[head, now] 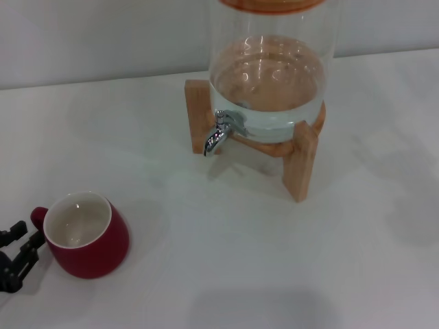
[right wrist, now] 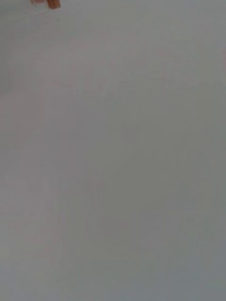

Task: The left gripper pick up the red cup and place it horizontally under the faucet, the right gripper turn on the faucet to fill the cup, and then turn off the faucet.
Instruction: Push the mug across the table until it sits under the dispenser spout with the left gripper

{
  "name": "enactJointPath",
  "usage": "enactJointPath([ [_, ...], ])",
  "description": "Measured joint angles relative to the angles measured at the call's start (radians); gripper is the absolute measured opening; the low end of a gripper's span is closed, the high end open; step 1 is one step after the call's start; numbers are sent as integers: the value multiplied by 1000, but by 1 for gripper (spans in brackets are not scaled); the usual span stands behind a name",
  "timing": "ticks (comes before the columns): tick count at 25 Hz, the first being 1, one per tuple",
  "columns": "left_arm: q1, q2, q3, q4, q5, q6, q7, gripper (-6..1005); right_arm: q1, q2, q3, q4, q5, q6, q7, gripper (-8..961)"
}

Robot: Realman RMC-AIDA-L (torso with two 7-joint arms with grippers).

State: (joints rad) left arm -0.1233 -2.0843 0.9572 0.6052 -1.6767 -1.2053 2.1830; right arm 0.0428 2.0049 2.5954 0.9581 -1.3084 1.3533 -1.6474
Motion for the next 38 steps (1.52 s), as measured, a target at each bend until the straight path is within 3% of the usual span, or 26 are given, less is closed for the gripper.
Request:
enactJointPath([
  [22,47,1,-7,47,3,-20,-12,338,0,0,0,-10,1,12,-7,722],
  [38,22,1,-9,41,-4,20,-13,339,-4,0,0,-18,2,12,-8,722],
])
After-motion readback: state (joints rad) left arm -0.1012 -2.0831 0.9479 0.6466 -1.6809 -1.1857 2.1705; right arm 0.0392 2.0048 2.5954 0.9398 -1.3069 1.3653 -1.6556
